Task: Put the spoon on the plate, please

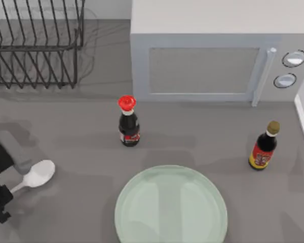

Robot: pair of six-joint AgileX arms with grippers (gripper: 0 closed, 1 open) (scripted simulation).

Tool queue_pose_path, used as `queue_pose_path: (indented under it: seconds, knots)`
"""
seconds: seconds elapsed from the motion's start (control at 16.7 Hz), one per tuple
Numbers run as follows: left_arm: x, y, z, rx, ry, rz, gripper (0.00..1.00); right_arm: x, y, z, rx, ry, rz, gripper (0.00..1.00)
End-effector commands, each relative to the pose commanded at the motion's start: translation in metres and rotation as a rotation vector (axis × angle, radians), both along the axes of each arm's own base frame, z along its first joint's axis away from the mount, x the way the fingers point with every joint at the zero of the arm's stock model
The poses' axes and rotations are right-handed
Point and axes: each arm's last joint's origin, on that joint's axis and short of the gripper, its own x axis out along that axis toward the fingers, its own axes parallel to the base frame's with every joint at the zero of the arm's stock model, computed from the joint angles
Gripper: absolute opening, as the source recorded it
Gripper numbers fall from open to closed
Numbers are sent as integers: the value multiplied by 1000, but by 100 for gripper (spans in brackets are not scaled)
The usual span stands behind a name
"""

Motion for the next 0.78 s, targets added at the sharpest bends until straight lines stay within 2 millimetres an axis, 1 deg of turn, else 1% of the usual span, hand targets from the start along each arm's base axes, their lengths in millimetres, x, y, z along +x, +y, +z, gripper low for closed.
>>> queue_pose_path:
  seconds: [0.12,0.36,0.54,0.6,0.78]
  knots:
    - [4,0,18,0,-6,-2,0,0,0,0,0,0,0,100]
    - [-2,0,51,-2,71,-3,0,0,0,0,0,0,0,100]
    - [-4,0,82,-1,31,1,0,0,0,0,0,0,0,100]
    - [-5,0,87,-1,21,4,0,0,0,0,0,0,0,100]
    - [-5,0,88,-1,20,4,0,0,0,0,0,0,0,100]
